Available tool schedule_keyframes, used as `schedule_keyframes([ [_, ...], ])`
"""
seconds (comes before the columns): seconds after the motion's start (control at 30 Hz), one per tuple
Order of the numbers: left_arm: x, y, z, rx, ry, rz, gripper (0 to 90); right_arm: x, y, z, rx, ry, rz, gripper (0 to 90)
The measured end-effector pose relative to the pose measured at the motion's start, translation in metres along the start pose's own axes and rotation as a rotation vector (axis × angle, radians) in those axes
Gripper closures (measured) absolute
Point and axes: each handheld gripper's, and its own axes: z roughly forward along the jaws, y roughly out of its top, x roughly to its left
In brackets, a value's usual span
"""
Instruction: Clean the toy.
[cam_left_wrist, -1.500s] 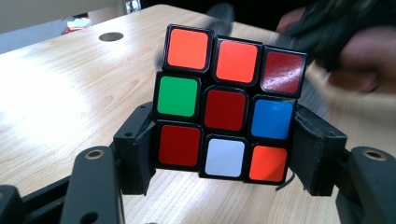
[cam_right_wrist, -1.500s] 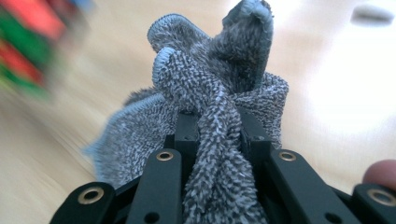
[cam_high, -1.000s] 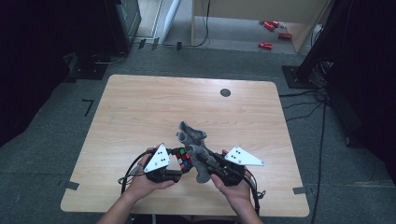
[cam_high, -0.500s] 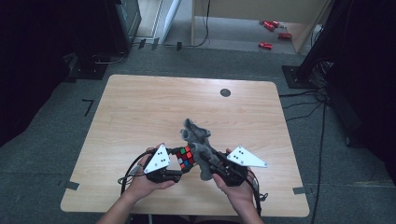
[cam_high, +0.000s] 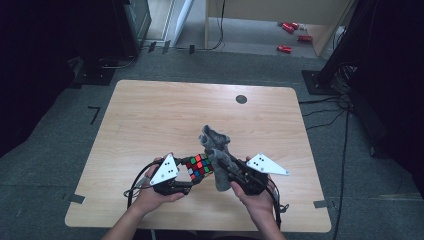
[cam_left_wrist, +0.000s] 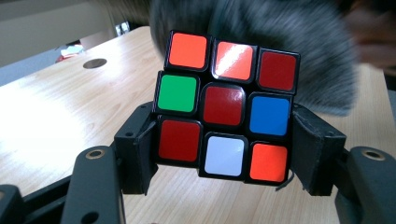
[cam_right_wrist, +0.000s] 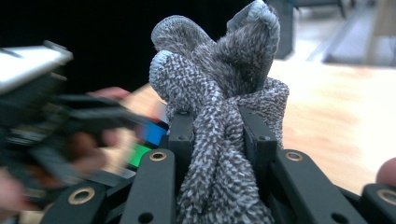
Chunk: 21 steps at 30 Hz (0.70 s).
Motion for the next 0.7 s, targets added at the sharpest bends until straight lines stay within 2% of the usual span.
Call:
schedule_keyframes([
  [0.1, -0.002, 0.001, 0.001, -0.009, -0.006, -0.002, 34.6, 0.016, 0.004, 0.000, -0.014, 0.064, -0.034, 69.4],
  [0.17, -0.002, 0.002, -0.001, -0.020, -0.012, -0.007, 34.6, 0.020, 0.001, 0.004, -0.001, 0.074, -0.055, 69.1],
  [0.2, -0.001, 0.002, -0.001, -0.018, -0.009, -0.005, 34.7, 0.018, -0.002, 0.006, -0.006, 0.070, -0.052, 69.0],
  [0.23, 0.000, 0.001, -0.002, -0.023, -0.012, -0.014, 34.7, 0.014, -0.004, 0.007, -0.003, 0.068, -0.030, 69.1],
  [0.4, 0.004, 0.001, -0.005, -0.036, -0.010, -0.027, 34.7, -0.009, -0.012, 0.011, 0.065, -0.033, 0.011, 69.1],
  [0.5, 0.004, 0.001, -0.004, -0.016, 0.009, -0.007, 34.6, -0.014, -0.010, 0.007, 0.046, -0.038, 0.039, 69.0],
  [0.6, 0.003, 0.000, -0.001, 0.001, 0.009, -0.006, 34.6, -0.003, -0.002, 0.002, 0.009, -0.007, 0.016, 68.9],
  [0.7, 0.000, 0.001, 0.000, -0.008, 0.003, -0.006, 34.6, 0.011, 0.001, 0.002, -0.005, 0.032, -0.020, 68.4],
])
